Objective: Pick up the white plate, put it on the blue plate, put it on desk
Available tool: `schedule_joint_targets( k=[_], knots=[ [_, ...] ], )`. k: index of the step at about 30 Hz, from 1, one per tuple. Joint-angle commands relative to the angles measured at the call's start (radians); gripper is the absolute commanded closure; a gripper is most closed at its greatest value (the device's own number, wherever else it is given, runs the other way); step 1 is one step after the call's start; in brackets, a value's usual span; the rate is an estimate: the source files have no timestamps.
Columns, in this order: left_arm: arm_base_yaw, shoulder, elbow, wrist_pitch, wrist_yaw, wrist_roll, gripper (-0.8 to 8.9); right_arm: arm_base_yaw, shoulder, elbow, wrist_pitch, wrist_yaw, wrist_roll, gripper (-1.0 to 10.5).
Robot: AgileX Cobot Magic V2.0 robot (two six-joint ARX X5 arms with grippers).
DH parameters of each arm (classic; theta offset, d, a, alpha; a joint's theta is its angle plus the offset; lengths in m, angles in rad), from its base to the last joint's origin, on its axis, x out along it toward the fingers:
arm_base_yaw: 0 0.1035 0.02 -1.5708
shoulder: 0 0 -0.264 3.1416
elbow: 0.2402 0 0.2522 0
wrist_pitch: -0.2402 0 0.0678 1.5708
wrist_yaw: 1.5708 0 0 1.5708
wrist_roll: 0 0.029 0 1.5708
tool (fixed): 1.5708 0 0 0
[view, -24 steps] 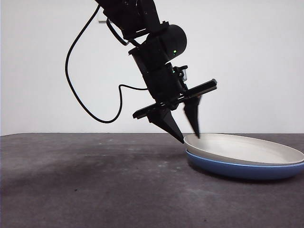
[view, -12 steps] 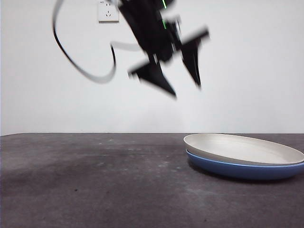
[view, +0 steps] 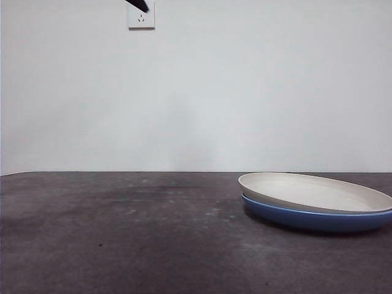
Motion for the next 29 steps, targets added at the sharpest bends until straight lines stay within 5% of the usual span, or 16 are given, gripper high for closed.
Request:
schedule_joint_targets(
  k=[1, 6, 13, 24, 29],
  knots=[
    [0.002, -0.069, -0.086, 0.021, 0.002, 0.03, 5.03, 0.003, 0.006, -0.019, 0.008, 0.004, -0.004, 5.3],
    [0.002, -0.309, -0.413, 0.099, 0.136, 0.059, 5.03, 0.003, 0.006, -0.082, 0.018, 0.003, -0.003, 5.3],
    [0.002, -0.466, -0.649, 0.123, 0.305, 0.083, 5.06, 0.003, 0.006, -0.111, 0.019, -0.002, 0.008, 5.3],
    [-0.009, -0.492, -0.686, 0.128, 0.354, 0.086, 5.06, 0.003, 0.006, -0.111, 0.023, -0.002, 0.038, 5.3],
    [-0.009, -0.492, -0.686, 0.129, 0.354, 0.086, 5.06, 0.002, 0.04, -0.111, 0.04, 0.096, 0.119, 5.3]
  ],
)
